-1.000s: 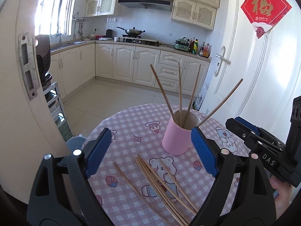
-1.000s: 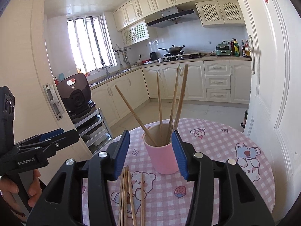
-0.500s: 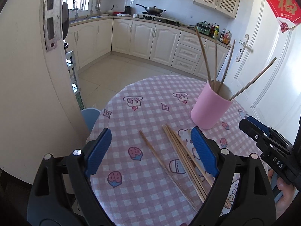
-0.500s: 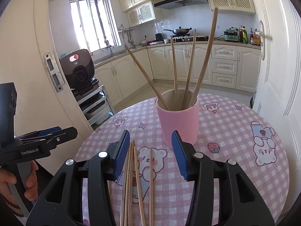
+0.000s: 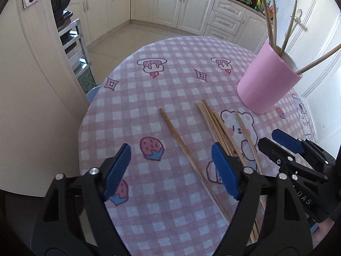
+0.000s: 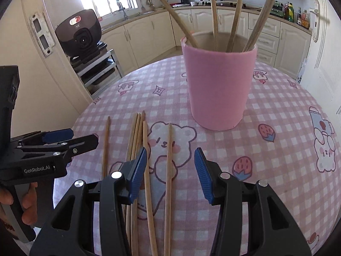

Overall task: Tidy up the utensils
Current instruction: 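Move both grippers back to the remaining chopsticks, then close the left gripper on a chopstick while the right gripper grasps another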

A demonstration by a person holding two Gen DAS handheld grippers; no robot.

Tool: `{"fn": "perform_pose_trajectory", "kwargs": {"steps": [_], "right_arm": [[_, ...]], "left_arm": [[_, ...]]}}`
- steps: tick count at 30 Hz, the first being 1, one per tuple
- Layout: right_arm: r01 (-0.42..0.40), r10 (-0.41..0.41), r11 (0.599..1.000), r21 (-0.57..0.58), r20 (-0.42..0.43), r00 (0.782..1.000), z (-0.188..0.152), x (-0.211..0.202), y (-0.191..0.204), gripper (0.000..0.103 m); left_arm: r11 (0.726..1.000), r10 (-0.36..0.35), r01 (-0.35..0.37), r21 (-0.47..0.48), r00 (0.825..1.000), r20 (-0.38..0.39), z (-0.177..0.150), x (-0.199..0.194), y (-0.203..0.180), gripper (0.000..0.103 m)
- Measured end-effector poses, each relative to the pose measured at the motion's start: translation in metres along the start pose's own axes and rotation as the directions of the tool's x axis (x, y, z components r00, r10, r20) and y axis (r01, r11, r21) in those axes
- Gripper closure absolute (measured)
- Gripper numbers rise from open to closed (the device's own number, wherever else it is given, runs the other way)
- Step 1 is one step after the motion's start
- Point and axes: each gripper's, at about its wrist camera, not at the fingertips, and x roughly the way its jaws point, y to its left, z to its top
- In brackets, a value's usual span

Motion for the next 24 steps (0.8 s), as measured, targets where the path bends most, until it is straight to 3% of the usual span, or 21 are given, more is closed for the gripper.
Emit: {"fn": "perform_pose_trajectory", "kwargs": {"steps": [6,11,15,19,24], "right_arm": [[0.016,-0.020,0.999,-0.052,-0.087,0.996,0.003,0.018,0.004,0.069],[0.030,-0.040,0.996,-0.080,-0.129,0.991,0.013,0.026,0.006,0.073],[0.042,-0.057,0.994,-0.103,-0.150,0.987,0.023,0.036,0.012,0.076],[0.053,-0.073,0.990,-0.131,-0.156,0.985,0.025,0.041,0.016,0.091],[0.026,-0.040,0.995,-0.100,-0.143,0.989,0.024,0.041,0.011,0.098]], "left_arm": [[0.998,-0.041,0.038,-0.056,0.997,-0.066,0.002,0.021,0.009,0.062],[0.999,-0.016,0.014,-0.036,0.997,-0.072,0.007,0.023,0.004,0.063],[0.997,0.052,-0.048,0.060,0.996,-0.068,0.009,0.032,-0.013,0.064],[0.993,0.057,-0.053,0.101,0.998,-0.033,0.009,0.032,-0.018,0.077],[0.995,0.015,-0.014,0.096,1.000,-0.003,0.008,0.030,-0.012,0.090]]}}
